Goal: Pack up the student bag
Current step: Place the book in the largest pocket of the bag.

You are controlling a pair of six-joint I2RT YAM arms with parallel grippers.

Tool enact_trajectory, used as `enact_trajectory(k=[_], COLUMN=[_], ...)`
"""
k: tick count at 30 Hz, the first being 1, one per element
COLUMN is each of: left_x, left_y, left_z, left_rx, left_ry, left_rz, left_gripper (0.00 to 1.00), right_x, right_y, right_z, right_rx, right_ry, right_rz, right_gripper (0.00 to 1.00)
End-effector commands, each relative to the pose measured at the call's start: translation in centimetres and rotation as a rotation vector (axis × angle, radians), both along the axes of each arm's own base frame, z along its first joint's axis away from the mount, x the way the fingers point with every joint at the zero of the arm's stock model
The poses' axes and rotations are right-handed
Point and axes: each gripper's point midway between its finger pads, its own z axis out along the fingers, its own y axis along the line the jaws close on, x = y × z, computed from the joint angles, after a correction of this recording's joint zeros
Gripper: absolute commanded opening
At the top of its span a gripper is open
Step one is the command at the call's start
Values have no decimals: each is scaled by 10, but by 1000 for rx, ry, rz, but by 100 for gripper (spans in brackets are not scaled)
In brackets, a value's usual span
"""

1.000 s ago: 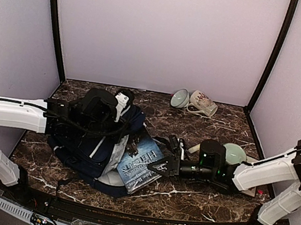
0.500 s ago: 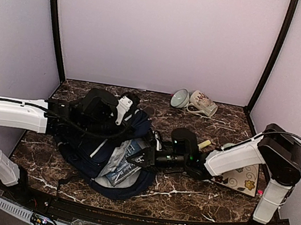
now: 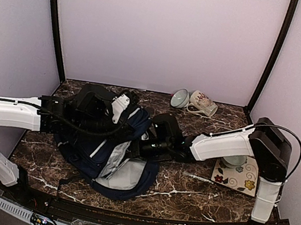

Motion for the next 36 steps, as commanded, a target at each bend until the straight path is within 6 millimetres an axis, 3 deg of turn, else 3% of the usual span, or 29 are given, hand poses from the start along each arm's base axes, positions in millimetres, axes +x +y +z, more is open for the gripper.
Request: enact_trajectory(k=[1, 6, 9, 12, 16, 21, 31, 36], left_x=[-18, -22, -24, -21, -20, -15, -8, 0], left_y=[-20, -11, -4, 7, 13, 17, 25, 24], left_z=[79, 83, 83, 79, 80, 77, 68, 66], left_rx=[-214, -226, -225, -212, -209, -189, -160, -151], left_ry=[-86, -92, -92, -106, -117, -127, -136, -141], left_rz=[-132, -124, -110, -68, -49, -16, 38, 79], left_gripper=[0, 0, 0, 0, 0, 0, 0, 0], right_x=[22, 36, 39, 38, 36, 31, 25, 17], right_y=[27, 46, 47, 35, 14, -5, -35, -53], right_z=[37, 24, 15, 17, 29, 27, 20, 16], right_rx=[65, 23, -19, -30, -51, -86, -164, -201], right_ry=[-183, -193, -192, -227, -282, -310, -352, -364], right_rz=[1, 25, 24, 3, -33, -53, -94, -98], right_gripper=[0, 0, 0, 11, 39, 59, 84, 87])
